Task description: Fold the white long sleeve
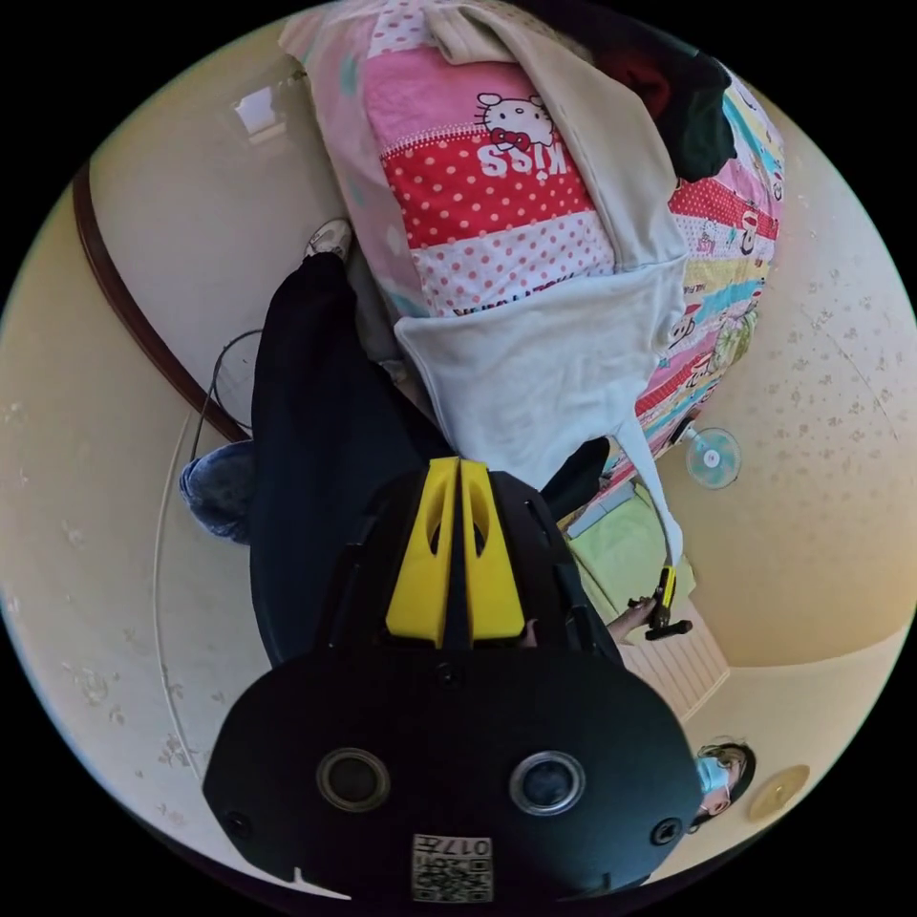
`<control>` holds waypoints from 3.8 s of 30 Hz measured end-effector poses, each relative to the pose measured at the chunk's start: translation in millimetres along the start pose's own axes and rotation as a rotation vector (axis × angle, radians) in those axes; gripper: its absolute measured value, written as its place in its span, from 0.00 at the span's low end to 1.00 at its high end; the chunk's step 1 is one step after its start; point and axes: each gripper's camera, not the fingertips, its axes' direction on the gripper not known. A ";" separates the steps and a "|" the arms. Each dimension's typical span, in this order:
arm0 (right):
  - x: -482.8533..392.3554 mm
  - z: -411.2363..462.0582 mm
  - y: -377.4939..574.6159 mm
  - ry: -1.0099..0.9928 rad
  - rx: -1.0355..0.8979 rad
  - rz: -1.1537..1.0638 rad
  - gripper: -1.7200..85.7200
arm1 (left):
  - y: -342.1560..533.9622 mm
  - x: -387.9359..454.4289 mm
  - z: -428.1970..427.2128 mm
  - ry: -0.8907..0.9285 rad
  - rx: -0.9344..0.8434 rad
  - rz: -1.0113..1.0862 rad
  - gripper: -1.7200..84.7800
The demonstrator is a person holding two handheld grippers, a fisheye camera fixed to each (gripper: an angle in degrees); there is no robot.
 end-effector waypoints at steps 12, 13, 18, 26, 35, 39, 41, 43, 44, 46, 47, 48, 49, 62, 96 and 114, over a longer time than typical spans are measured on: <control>4.0 217.8 309.8 -0.425 -0.538 1.294 0.06 | 32.2 -68.9 -26.6 0.162 0.080 -0.078 0.01; -3.7 212.3 333.8 -0.519 -0.438 1.434 0.06 | 34.2 -73.3 -29.6 0.171 0.088 -0.088 0.01; -27.4 229.8 371.9 -1.053 0.080 1.859 0.14 | 41.1 -103.0 -51.5 0.253 0.135 -0.139 0.01; -76.4 271.1 389.1 -1.287 0.376 2.473 0.14 | 30.8 -99.8 -66.4 0.286 0.139 -0.103 0.01; -42.2 270.2 410.1 -1.301 0.298 2.508 0.16 | 10.0 -92.8 -103.6 0.386 0.158 0.067 0.06; -13.8 284.8 427.5 -1.351 0.438 2.440 0.10 | -2.0 -83.3 -132.7 0.317 0.155 0.118 0.08; 19.6 276.5 421.1 -1.322 0.498 2.353 0.07 | -8.2 -83.6 -145.9 0.326 0.159 0.120 0.09; 49.5 266.8 400.2 -1.317 0.566 2.225 0.07 | -15.3 -85.9 -158.9 0.364 0.177 0.122 0.10; 68.3 259.9 378.1 -1.332 0.645 2.113 0.06 | -21.1 -88.3 -165.9 0.391 0.189 0.119 0.11; 91.5 249.5 332.5 -1.372 0.755 1.919 0.06 | -32.2 -92.4 -174.3 0.420 0.205 0.102 0.12; 101.3 241.9 293.6 -1.412 0.831 1.773 0.06 | -40.9 -94.7 -179.0 0.436 0.219 0.088 0.13; 103.7 238.5 272.9 -1.440 0.865 1.701 0.06 | -49.8 -96.4 -183.3 0.452 0.237 0.072 0.13; 103.5 232.3 228.5 -1.509 0.923 1.560 0.06 | -54.6 -97.1 -185.4 0.462 0.249 0.063 0.13; -249.7 326.1 -83.5 -1.944 -0.258 0.820 0.07 | -189.3 -111.7 -219.5 0.738 0.519 -0.092 0.21; -153.8 363.7 110.5 -1.953 -0.014 1.649 0.04 | 28.1 398.3 228.1 -0.185 0.018 1.306 0.13; -60.9 319.4 194.9 -1.257 -0.453 1.264 0.17 | -57.3 127.5 226.2 -0.544 0.141 0.559 0.18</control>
